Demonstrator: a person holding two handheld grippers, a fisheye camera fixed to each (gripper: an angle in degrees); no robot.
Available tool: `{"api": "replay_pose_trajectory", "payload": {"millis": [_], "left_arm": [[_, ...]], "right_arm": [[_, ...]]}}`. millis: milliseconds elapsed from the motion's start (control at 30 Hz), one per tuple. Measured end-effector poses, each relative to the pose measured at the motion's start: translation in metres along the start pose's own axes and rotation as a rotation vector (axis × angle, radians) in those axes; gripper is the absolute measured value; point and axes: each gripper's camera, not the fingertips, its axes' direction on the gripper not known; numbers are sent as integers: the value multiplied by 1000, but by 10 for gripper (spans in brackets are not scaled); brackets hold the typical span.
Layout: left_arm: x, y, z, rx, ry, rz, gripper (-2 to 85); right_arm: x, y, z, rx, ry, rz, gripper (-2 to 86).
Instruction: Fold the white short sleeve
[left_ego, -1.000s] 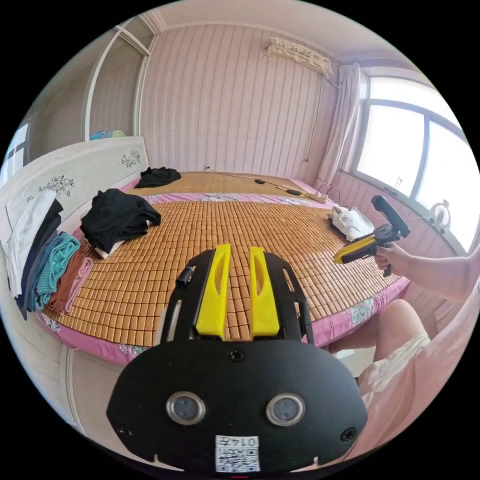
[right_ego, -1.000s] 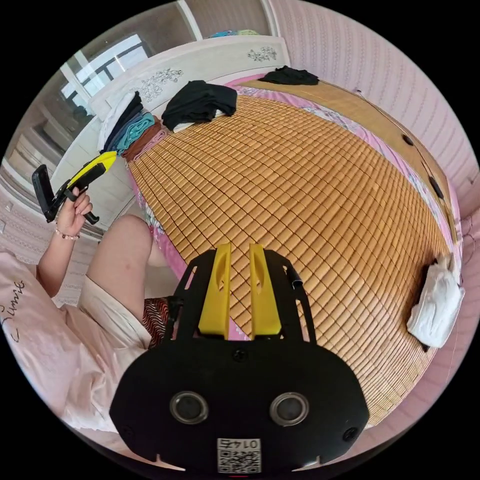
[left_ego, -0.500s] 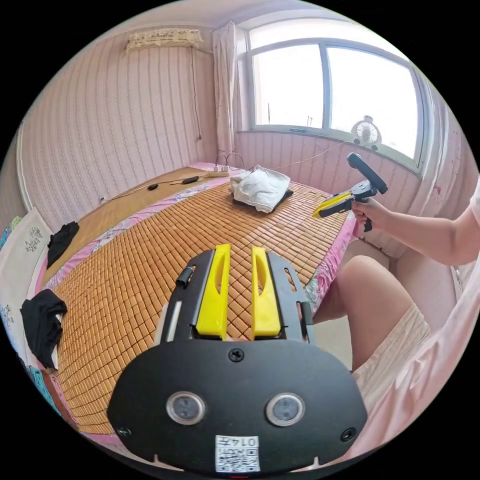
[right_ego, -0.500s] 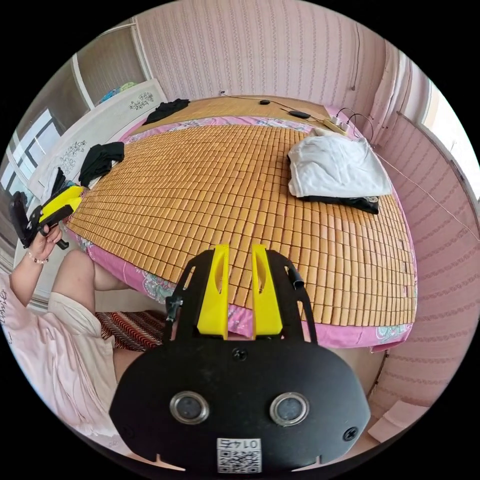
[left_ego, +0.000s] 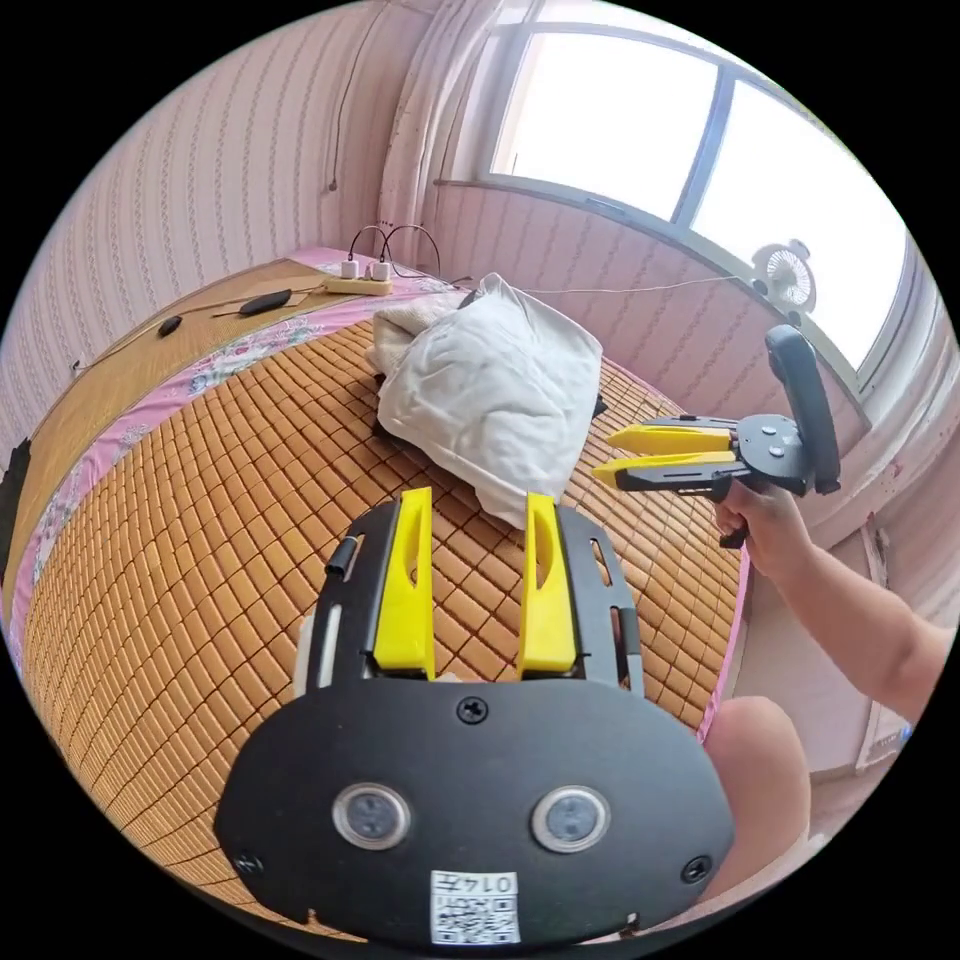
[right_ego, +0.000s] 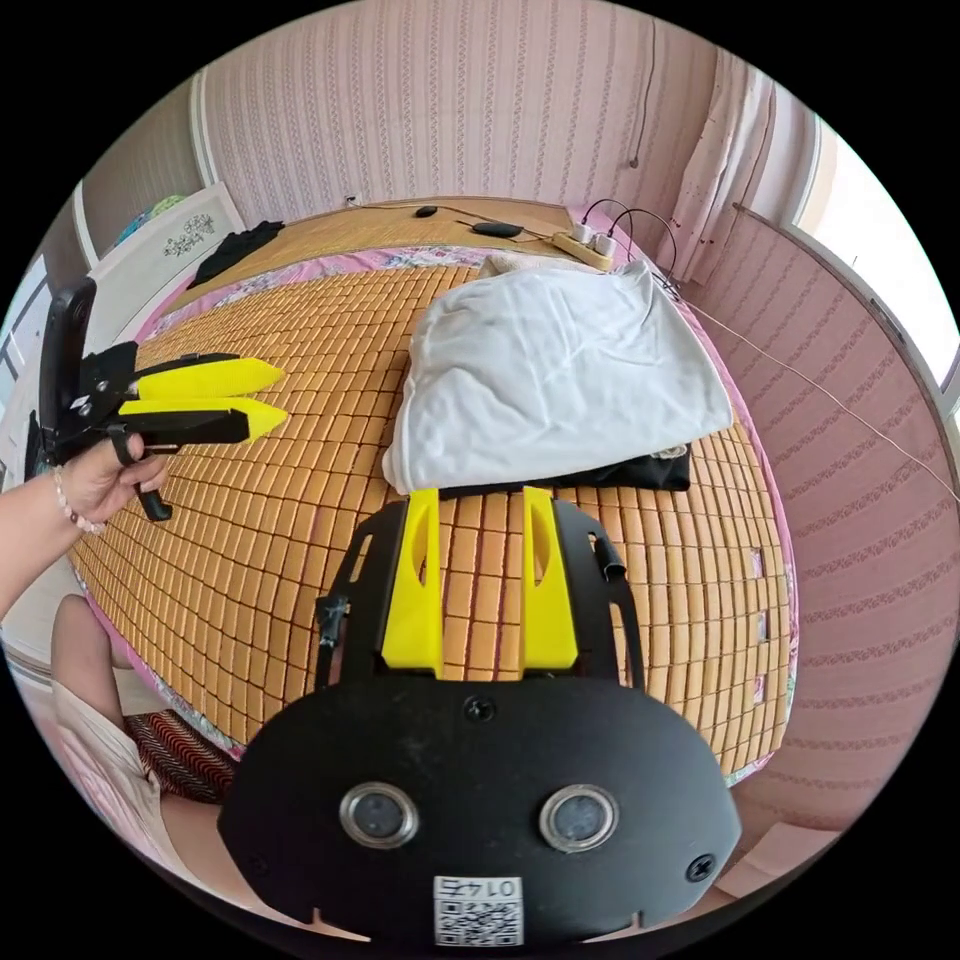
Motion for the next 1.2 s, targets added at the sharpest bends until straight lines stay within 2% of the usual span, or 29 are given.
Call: {"api": "replay_pose_trajectory", "payload": {"millis": [167, 200, 333, 467, 633, 800, 867, 1000, 1067, 1200], "left_arm": [[-16, -48, 91, -146, 110, -165, 97], [-16, -51, 98, -170, 116, -173, 87], [-29, -56, 95, -131, 165, -287, 46], [-45, -41, 26, 41, 189, -268, 31], [-77, 43, -86, 120, 184, -295, 24], [-83, 170, -182, 67, 108, -403, 8], [-92, 219, -228, 147, 73, -535, 1], [-111, 230, -305, 329, -4, -595, -3], [-106, 206, -357, 434, -120, -484, -1], [-86, 160, -404, 519, -197, -286, 7]], "right_arm": [[26, -33, 35, -80, -43, 72, 102], [30, -35, 39, -87, -55, 83, 73], [38, -32, 6, -6, -93, 107, 20], [12, -35, -51, 107, -126, 15, 11], [-77, -17, -120, 133, -439, -137, 8], [-186, 38, -119, -8, -670, -202, 7], [-225, 39, -123, -47, -715, -249, 6], [-303, -4, -181, 56, -687, -406, 6], [-320, -26, -214, 150, -679, -408, 6], [-328, -50, -275, 342, -678, -325, 8]]}}
